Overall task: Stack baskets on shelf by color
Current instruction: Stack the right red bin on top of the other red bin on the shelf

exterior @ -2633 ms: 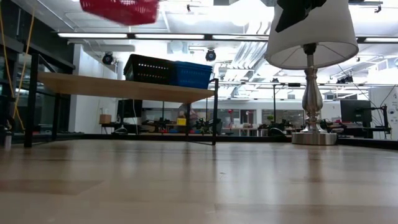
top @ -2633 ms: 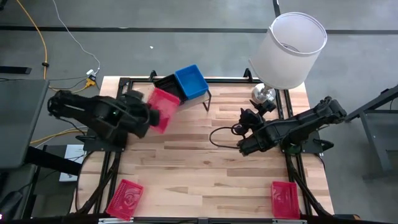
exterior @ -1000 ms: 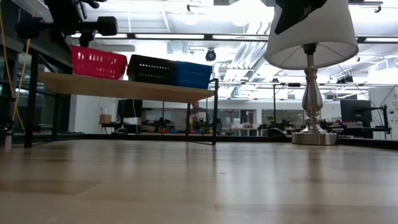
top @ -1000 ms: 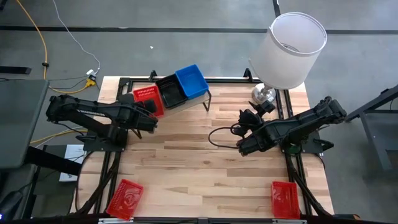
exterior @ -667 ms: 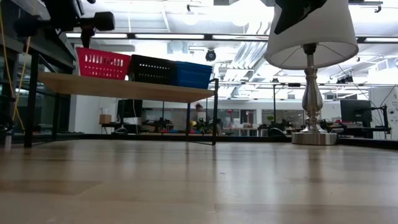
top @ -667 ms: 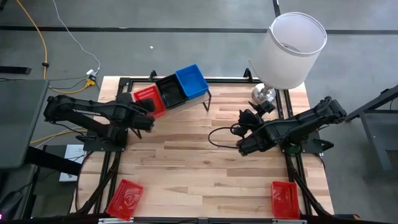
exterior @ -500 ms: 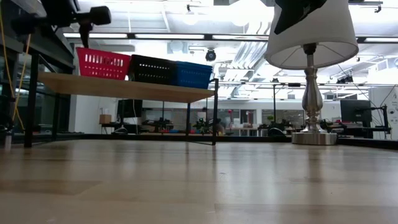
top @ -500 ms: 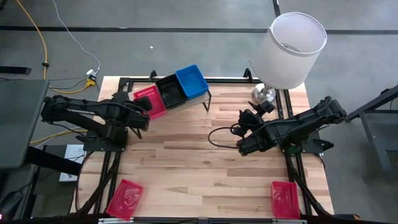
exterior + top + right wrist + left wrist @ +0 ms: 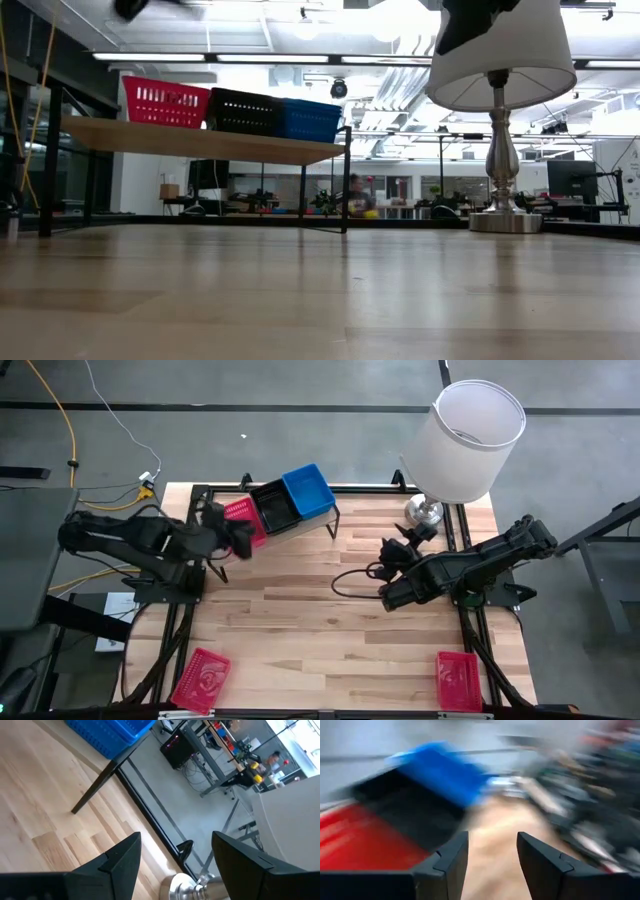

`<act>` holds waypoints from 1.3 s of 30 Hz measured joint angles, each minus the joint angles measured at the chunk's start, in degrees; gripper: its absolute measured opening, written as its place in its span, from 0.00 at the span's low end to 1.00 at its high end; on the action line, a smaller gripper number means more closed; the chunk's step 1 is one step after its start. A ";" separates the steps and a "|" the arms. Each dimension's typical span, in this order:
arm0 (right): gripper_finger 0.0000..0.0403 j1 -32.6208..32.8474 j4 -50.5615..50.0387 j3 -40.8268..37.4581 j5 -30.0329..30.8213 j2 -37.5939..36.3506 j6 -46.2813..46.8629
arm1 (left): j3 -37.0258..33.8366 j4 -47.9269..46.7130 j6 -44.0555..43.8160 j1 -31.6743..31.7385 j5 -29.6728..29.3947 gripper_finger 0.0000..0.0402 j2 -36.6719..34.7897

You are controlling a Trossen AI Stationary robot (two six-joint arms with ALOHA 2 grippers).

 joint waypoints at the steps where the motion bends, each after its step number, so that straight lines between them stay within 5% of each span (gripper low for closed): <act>1: 0.57 0.01 0.30 0.00 0.01 0.00 -0.48 | 0.02 5.83 6.48 -1.55 3.45 0.40 0.01; 6: 0.57 0.17 0.42 0.00 -1.10 0.00 -1.37 | 0.04 24.57 31.55 -12.90 18.07 0.40 3.62; 13: 0.57 0.28 0.32 0.00 -6.28 0.00 -3.53 | -2.56 33.37 47.42 -22.23 17.75 0.40 11.56; 19: 0.57 0.80 1.05 -2.19 -11.37 -0.04 -4.30 | -16.32 49.68 52.51 -20.63 18.86 0.40 10.56; 28: 0.57 4.52 12.64 -20.19 -18.00 -4.73 0.17 | -35.85 77.27 52.84 -15.14 39.14 0.31 4.00; 34: 0.57 9.50 28.55 -29.36 -24.17 -13.03 -0.72 | -38.53 80.84 51.68 -16.08 36.79 0.24 3.95; 39: 0.57 12.10 28.65 -28.35 -33.20 -19.39 9.46 | -38.54 80.37 47.60 -16.08 32.52 0.23 4.54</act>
